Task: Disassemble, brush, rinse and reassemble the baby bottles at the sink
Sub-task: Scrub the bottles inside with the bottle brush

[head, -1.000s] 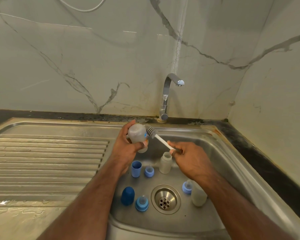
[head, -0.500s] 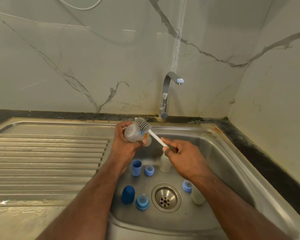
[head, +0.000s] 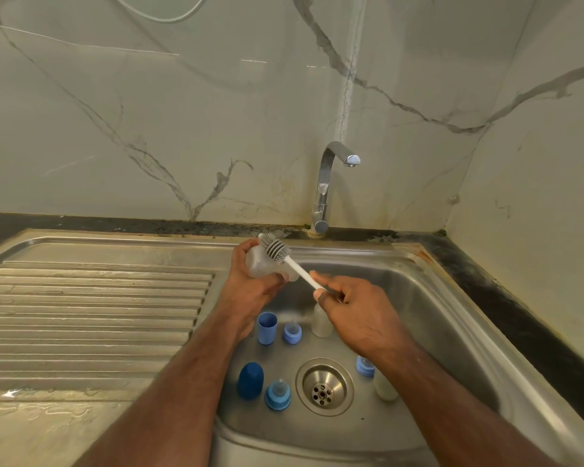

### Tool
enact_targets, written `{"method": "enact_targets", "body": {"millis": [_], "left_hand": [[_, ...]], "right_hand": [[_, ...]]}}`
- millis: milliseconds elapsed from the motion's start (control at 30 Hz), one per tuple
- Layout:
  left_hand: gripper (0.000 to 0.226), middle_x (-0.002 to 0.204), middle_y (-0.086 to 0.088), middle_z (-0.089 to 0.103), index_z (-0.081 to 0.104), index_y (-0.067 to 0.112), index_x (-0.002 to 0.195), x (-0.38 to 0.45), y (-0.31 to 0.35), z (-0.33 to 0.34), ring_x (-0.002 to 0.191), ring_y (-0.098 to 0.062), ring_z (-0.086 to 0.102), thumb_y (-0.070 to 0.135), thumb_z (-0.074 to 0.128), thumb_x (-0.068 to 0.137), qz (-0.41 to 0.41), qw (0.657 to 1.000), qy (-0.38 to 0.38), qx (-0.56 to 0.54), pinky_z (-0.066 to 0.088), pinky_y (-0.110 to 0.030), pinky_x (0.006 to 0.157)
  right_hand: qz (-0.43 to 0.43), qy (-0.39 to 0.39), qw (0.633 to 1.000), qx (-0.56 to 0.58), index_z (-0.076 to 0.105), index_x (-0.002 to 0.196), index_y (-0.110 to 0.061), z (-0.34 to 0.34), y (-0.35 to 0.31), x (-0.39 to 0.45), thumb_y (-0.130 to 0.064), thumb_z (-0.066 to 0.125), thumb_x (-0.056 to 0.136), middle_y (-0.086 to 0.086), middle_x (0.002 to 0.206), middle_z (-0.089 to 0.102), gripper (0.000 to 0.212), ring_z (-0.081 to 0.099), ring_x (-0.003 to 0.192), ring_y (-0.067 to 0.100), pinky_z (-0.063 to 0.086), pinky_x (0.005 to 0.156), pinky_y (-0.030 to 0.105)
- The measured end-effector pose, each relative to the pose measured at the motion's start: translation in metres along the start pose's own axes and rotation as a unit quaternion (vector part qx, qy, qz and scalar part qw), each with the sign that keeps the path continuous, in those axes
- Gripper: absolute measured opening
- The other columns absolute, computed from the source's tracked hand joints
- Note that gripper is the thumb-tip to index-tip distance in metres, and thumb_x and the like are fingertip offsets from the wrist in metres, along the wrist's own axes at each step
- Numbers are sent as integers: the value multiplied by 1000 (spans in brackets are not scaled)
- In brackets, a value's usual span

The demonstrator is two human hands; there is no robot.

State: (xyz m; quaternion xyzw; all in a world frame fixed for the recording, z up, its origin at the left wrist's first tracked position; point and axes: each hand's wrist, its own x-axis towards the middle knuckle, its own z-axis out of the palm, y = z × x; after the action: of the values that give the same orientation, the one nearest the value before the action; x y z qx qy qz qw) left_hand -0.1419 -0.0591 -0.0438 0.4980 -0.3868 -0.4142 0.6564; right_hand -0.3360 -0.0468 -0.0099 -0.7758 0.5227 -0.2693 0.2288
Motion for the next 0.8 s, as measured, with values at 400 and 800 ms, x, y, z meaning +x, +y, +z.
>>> {"method": "enact_targets", "body": {"millis": [400,800], "left_hand": [[54,115,-5,66,56,32,114,3,1,-4,106,-25,69,7,87,77,-11,998,54,0,62,-45,88],[61,118,-9,61,52,16,128,1,4,-1,106,-27,69,8,86,78,-37,997,51,-50,63,-36,83]], "right_hand": [[17,26,999,-39,50,141,-45,-5,5,7,-36,49,103,-13,111,69,39,62,75,7,56,73,25],[23,41,998,-44,48,143,-42,-9,5,7,-33,49,104,-7,110,66,40,59,80,6,52,74,23]]}}
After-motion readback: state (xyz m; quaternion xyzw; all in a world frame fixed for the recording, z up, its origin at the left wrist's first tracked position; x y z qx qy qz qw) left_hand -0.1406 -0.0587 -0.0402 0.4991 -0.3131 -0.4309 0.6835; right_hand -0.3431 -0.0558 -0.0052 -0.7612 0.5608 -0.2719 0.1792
